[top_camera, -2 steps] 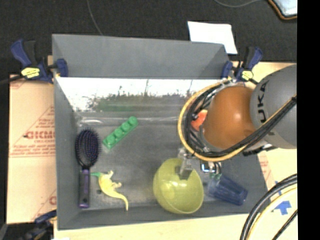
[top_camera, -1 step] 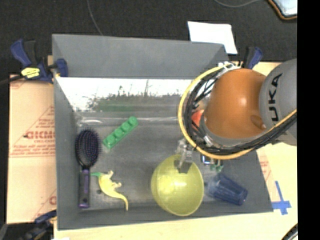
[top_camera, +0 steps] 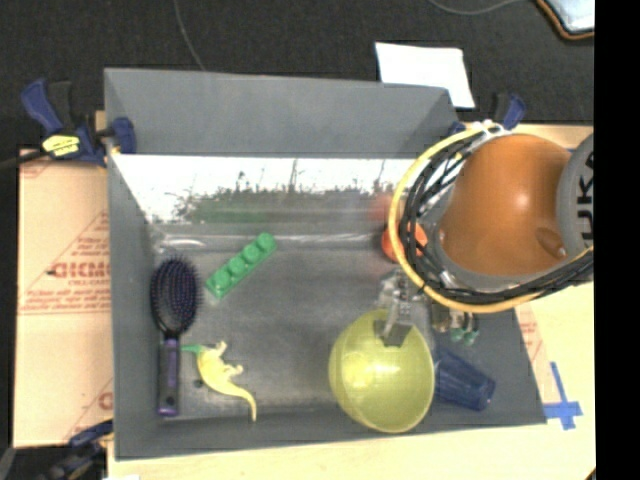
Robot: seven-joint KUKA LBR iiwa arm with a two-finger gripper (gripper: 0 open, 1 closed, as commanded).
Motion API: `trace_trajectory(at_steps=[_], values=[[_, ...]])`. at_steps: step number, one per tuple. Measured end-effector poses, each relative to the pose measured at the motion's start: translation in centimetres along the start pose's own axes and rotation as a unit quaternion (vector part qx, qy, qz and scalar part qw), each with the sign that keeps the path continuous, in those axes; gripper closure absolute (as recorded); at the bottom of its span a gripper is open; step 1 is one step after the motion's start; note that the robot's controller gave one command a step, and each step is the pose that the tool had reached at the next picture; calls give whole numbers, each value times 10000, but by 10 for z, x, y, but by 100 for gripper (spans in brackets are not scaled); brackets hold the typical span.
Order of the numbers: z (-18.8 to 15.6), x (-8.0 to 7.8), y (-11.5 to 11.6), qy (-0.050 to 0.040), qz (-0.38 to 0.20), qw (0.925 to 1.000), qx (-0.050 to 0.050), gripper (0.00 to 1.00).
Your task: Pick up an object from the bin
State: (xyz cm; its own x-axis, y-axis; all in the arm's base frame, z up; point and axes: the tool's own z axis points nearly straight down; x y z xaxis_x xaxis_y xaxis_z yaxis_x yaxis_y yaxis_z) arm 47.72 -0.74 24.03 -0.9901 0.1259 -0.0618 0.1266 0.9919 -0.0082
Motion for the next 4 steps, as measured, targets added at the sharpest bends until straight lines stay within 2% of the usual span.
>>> trace_trajectory(at_steps=[1, 2, 3, 4], values=[[61, 1, 57, -10, 769, 9970, -29, 100], [58, -6, 16, -20, 909, 9959, -1, 100], [-67, -5, 37, 4, 843, 9964, -16, 100], [35, 5, 51, -4, 903, 9959, -3, 100]])
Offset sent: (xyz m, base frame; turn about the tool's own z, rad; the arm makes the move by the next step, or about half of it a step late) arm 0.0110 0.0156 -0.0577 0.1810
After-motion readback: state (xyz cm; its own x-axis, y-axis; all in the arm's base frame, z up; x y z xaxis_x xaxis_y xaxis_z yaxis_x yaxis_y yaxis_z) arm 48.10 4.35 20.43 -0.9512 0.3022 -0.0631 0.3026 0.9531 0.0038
